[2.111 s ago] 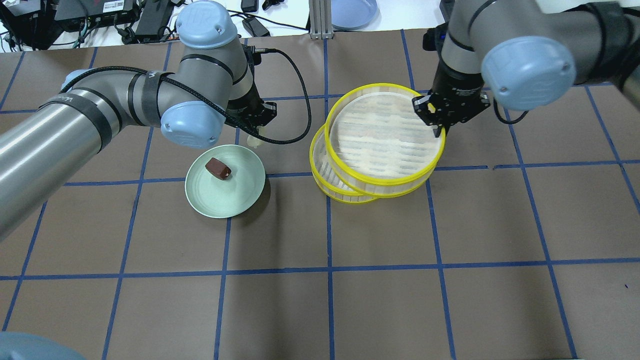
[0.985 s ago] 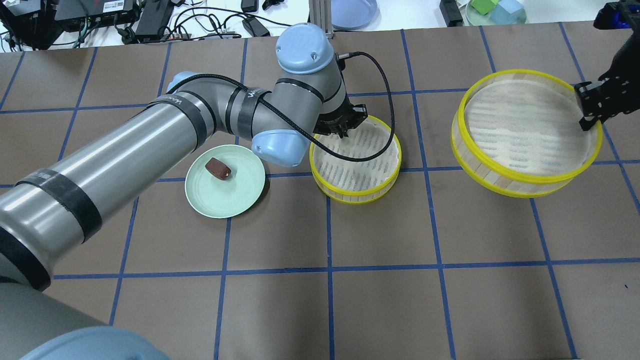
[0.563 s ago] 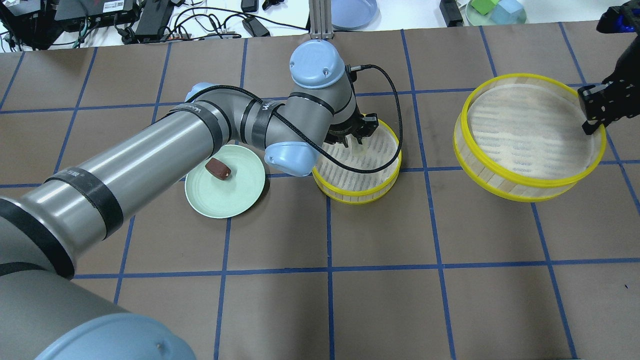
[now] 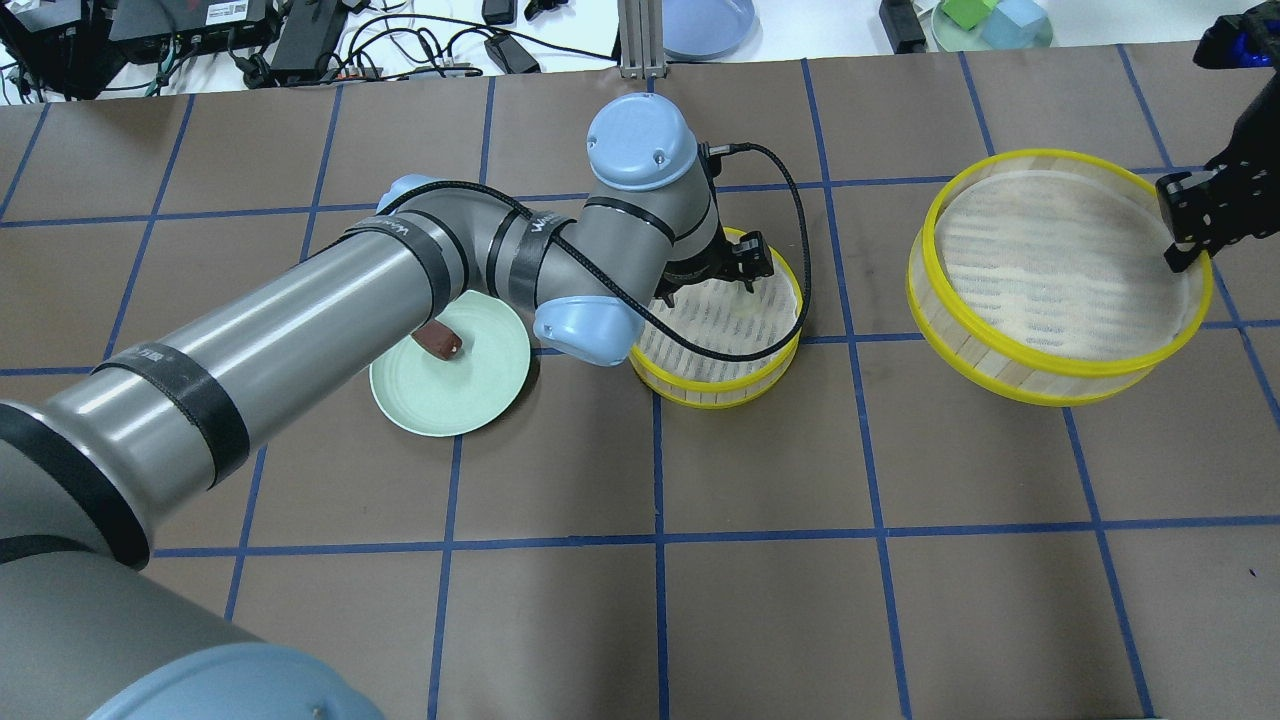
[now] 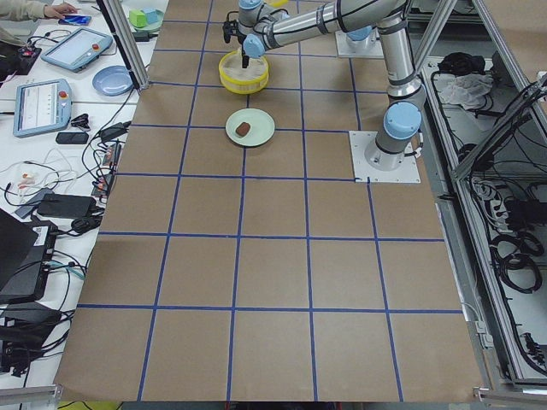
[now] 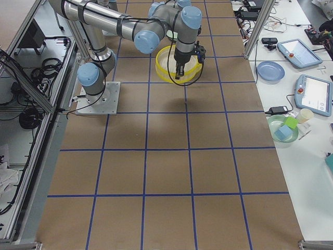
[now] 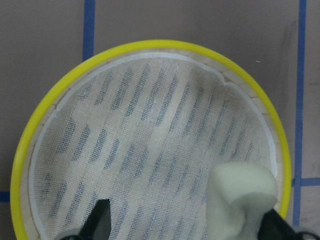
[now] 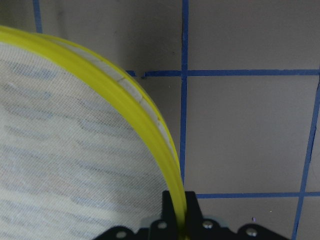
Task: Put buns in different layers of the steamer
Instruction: 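Lower the white bun into the bottom tier and release with the left gripper, then move the left gripper to the brown bun while the right gripper restacks the top tier, then grasp the brown bun with the left gripper and lift it, then carry the brown bun into the top tier while the right gripper withdraws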
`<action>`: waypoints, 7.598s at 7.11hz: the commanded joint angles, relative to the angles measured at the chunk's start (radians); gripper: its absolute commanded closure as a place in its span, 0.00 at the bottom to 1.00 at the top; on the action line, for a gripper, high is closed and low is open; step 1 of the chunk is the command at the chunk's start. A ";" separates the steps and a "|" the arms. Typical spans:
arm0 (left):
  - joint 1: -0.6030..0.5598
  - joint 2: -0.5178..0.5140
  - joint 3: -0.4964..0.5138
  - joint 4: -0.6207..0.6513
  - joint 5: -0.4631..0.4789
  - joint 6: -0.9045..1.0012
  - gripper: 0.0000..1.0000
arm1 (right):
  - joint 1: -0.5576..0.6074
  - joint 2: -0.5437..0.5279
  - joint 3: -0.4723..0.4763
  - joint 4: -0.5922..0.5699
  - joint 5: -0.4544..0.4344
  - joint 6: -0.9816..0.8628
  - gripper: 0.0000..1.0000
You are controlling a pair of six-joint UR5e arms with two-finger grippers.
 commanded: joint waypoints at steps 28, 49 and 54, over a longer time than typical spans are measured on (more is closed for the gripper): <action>0.455 0.058 -0.148 -0.272 0.137 0.471 0.67 | 0.540 0.353 0.008 -0.372 0.046 0.689 1.00; 0.237 0.217 0.077 -0.396 0.131 0.137 0.98 | 0.508 -0.049 -0.048 -0.094 0.003 0.500 0.00; 0.113 0.202 0.116 -0.416 0.090 0.023 0.94 | 0.506 -0.094 -0.064 -0.037 0.018 0.499 0.00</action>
